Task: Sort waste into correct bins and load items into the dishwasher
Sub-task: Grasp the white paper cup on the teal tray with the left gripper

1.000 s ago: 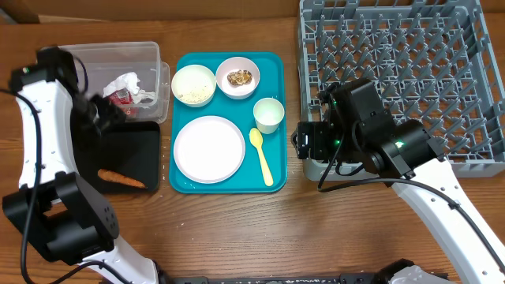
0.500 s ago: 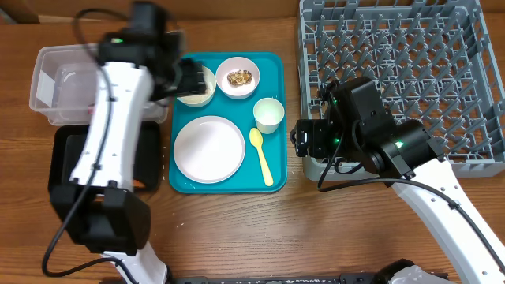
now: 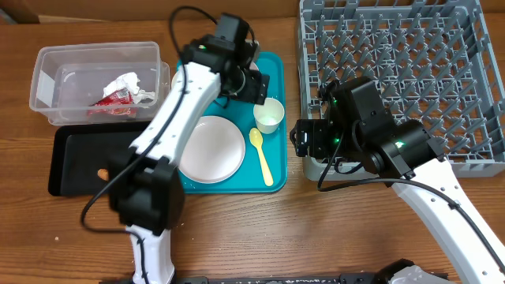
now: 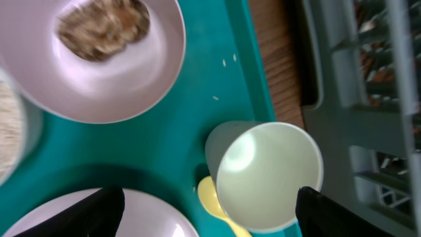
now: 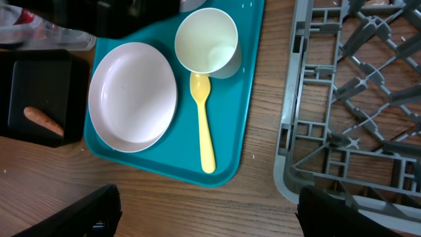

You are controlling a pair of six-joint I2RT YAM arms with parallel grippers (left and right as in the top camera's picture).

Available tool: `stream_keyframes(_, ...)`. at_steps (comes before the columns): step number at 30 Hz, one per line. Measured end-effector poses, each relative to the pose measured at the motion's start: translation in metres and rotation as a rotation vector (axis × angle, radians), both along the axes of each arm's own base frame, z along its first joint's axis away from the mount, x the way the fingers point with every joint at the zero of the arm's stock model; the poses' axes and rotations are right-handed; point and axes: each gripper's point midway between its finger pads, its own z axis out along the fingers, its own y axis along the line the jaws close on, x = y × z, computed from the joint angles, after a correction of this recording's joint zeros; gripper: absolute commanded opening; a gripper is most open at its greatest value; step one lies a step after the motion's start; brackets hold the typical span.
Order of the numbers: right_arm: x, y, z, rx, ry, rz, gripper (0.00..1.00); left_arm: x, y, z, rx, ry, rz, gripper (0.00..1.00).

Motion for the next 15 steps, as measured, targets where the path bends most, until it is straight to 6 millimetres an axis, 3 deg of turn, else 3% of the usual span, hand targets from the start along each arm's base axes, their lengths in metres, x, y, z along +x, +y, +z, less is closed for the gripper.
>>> stream_keyframes(4, 0.0, 0.0, 0.0, 0.0, 0.0, 0.0, 0.88, -0.004, -0.004, -0.029, 0.008, 0.066, -0.021, 0.78)
stream_keyframes(6, 0.0, 0.0, 0.0, 0.0, 0.0, -0.001, 0.88, -0.004, -0.006, -0.034, 0.006, 0.079, -0.031, 0.67)
stream_keyframes(8, 0.0, 0.0, 0.0, 0.0, 0.0, 0.0, 0.88, -0.005, -0.007, -0.035, 0.002, 0.082, -0.042, 0.46)
stream_keyframes(11, 0.0, 0.0, 0.0, 0.0, 0.0, 0.0, 0.88, -0.007, -0.007, -0.036, 0.001, 0.088, -0.042, 0.28)
stream_keyframes(15, 0.0, 0.0, 0.0, 0.0, 0.0, 0.0, 0.88, -0.009, -0.004, -0.037, 0.018, 0.096, -0.047, 0.24)
